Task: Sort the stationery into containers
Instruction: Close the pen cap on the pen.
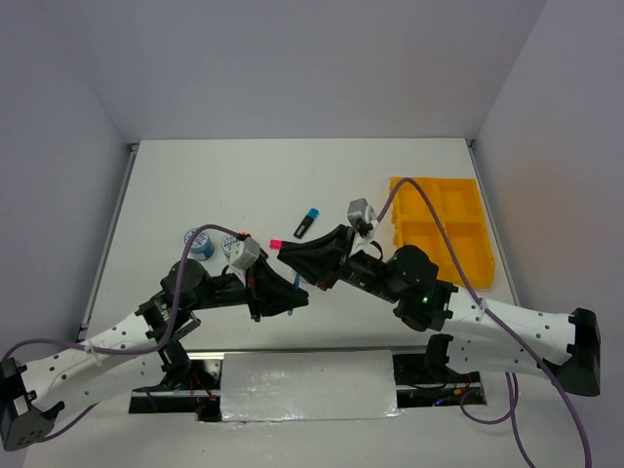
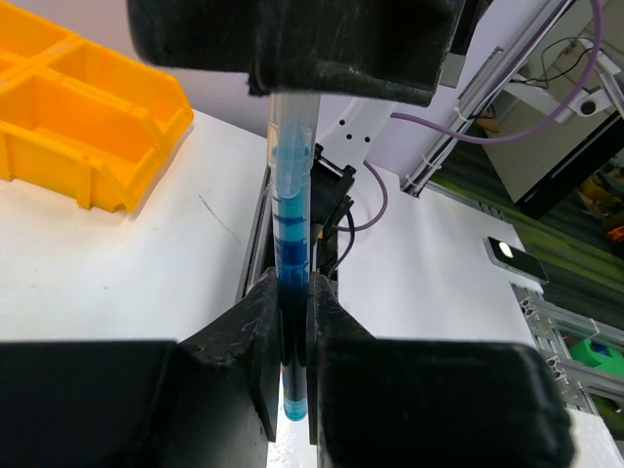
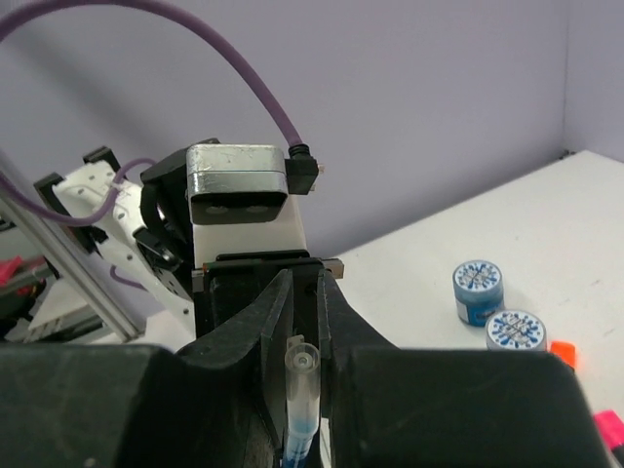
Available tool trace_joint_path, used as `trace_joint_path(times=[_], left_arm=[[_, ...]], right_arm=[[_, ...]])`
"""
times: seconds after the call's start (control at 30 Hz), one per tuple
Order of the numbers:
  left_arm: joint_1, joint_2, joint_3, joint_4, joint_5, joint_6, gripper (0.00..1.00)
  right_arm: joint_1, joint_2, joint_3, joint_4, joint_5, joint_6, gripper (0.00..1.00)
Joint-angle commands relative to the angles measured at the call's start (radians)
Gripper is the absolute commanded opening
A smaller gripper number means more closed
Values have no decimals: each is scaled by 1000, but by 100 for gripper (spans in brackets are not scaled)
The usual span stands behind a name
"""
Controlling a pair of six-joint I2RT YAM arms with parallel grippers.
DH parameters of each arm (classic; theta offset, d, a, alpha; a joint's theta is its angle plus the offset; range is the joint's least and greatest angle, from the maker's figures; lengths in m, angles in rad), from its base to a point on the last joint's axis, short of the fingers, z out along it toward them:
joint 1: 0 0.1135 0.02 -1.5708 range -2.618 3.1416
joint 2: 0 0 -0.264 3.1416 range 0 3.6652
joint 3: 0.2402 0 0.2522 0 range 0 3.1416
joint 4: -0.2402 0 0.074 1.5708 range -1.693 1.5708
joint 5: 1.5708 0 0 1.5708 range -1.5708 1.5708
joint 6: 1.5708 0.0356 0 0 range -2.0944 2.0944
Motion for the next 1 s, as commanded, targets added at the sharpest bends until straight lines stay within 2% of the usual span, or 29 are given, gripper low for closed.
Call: trace_joint_path(times=[0.0, 0.13, 0.43, 0.57, 0.77, 0.97], left_arm=[[-3, -8, 126, 70, -46, 45, 0], [-4, -9, 166, 89, -84, 37, 0], [-4, 29, 177, 280, -112, -17, 0], [-6, 49, 201, 297, -119, -17, 0], [-6, 47, 301, 177, -165, 48, 0], [-6, 73, 413, 68, -185, 100, 0]], right_arm=[[2, -9, -83, 20, -6, 23, 0], [2, -20, -154, 98, 9, 60, 0], [3, 18, -295, 308, 66, 155, 0], [3, 44, -321, 324, 66, 183, 0], [19, 109, -408, 407, 72, 214, 0], [65, 219, -418, 437, 92, 208, 0]])
